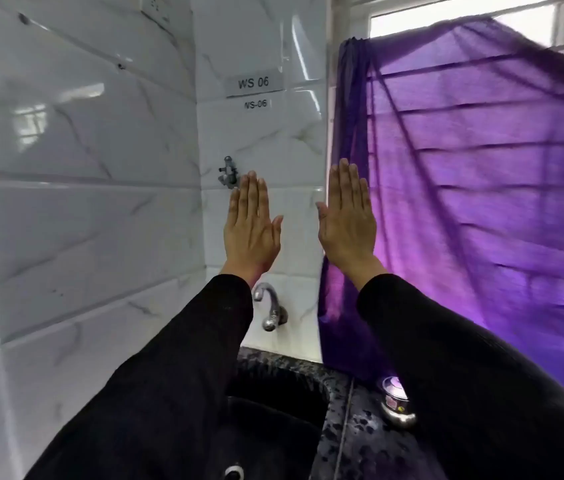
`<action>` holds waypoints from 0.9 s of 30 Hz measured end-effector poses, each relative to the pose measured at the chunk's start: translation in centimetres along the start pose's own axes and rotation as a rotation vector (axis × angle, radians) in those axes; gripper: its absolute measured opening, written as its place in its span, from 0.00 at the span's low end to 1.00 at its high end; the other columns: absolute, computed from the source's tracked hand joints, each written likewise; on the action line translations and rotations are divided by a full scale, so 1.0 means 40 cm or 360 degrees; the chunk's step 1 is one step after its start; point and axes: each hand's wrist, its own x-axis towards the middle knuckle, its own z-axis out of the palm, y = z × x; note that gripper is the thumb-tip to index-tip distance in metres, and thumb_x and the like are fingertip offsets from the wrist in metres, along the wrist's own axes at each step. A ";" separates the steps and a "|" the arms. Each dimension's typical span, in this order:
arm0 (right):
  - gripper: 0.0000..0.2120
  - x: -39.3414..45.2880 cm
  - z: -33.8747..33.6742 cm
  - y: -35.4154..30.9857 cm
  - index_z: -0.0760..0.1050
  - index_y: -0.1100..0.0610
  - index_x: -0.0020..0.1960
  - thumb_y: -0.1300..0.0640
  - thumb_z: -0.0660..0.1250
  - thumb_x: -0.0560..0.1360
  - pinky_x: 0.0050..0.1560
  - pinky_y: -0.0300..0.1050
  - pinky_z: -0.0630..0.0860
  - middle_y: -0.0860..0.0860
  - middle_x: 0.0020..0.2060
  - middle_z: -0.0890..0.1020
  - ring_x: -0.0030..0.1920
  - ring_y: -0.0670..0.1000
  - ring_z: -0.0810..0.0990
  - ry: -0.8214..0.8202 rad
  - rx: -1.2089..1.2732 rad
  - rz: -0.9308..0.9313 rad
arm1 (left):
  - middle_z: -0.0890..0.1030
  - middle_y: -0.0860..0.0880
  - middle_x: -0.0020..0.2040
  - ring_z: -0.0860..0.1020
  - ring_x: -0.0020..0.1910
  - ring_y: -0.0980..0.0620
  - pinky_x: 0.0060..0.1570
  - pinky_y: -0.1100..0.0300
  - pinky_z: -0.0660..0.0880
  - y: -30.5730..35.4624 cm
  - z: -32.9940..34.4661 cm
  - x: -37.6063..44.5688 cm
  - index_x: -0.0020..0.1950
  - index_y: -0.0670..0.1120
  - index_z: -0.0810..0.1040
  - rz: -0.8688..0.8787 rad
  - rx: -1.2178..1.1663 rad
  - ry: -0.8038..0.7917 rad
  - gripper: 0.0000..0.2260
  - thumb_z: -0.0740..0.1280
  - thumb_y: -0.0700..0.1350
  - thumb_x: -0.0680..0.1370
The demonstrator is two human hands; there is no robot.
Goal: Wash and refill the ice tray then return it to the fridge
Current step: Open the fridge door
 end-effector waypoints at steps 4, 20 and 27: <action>0.28 -0.035 0.047 -0.123 0.55 0.66 0.76 0.51 0.47 0.81 0.77 0.49 0.46 0.61 0.76 0.58 0.77 0.58 0.56 -0.0101 0.0174 0.0007 | 0.45 0.39 0.78 0.44 0.78 0.45 0.72 0.56 0.32 -0.107 -0.017 -0.064 0.77 0.37 0.44 -0.0107 0.0175 -0.0054 0.30 0.44 0.53 0.80; 0.27 -0.242 0.186 -0.704 0.56 0.66 0.76 0.52 0.49 0.81 0.76 0.49 0.46 0.61 0.76 0.60 0.76 0.57 0.57 -0.0329 0.0877 -0.0177 | 0.45 0.39 0.78 0.43 0.77 0.44 0.75 0.53 0.36 -0.559 -0.124 -0.383 0.76 0.37 0.43 -0.0417 0.0669 -0.0328 0.30 0.41 0.54 0.80; 0.27 -0.355 0.164 -0.930 0.56 0.66 0.76 0.53 0.49 0.81 0.76 0.50 0.48 0.61 0.76 0.59 0.77 0.58 0.57 -0.0459 0.1214 -0.0251 | 0.50 0.38 0.78 0.46 0.77 0.43 0.74 0.53 0.36 -0.692 -0.230 -0.564 0.76 0.36 0.47 -0.0629 0.0899 -0.0396 0.30 0.44 0.53 0.80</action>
